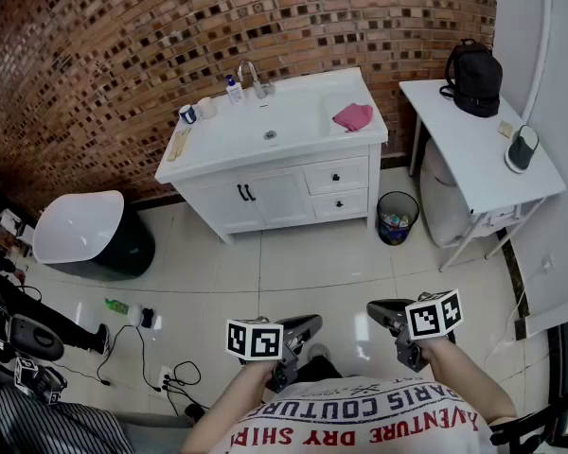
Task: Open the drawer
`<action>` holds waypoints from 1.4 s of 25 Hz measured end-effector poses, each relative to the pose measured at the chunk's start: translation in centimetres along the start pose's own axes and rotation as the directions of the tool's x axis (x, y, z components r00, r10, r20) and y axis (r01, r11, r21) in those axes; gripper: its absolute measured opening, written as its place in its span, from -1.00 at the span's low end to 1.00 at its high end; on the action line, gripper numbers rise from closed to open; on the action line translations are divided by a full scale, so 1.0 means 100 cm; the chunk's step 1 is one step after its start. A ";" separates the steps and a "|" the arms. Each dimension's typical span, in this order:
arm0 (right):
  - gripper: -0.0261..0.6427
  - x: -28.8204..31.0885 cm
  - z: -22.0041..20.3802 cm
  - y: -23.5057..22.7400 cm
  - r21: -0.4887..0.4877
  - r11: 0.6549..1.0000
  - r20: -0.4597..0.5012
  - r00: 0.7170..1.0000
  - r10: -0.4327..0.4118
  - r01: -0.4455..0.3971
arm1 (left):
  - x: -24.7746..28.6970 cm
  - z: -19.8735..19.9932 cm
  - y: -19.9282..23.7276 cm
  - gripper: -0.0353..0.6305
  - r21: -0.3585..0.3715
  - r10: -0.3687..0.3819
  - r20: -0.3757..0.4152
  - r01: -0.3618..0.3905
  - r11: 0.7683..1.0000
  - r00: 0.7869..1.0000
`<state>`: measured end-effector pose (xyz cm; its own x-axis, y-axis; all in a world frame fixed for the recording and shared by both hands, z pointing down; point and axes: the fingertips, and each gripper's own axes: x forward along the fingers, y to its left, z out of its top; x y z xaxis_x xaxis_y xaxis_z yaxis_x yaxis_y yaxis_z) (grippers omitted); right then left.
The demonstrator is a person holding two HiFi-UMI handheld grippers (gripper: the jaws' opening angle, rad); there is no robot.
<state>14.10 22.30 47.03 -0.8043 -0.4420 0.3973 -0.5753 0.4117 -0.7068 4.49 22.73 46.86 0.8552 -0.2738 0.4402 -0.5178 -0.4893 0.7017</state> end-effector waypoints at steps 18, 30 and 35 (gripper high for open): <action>-0.90 0.189 0.175 -0.089 -0.034 0.995 -0.042 0.995 -0.093 0.092 | 0.016 0.201 0.207 -0.91 -0.010 -0.002 -0.023 0.002 1.000 1.000; -0.90 0.268 0.278 -0.148 -0.100 0.969 -0.070 0.970 -0.232 0.225 | 0.017 0.324 0.310 -0.91 -0.042 -0.025 -0.070 0.022 0.999 0.997; -0.90 0.276 0.292 -0.184 -0.107 0.960 -0.059 0.962 -0.266 0.259 | 0.021 0.317 0.324 -0.91 -0.092 -0.017 -0.083 0.010 0.996 0.996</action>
<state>6.87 -20.79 53.92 -0.6293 -0.4876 0.6052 -0.7767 0.3661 -0.5126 -9.79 -19.96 52.77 0.8592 -0.1954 0.4729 -0.5094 -0.4136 0.7546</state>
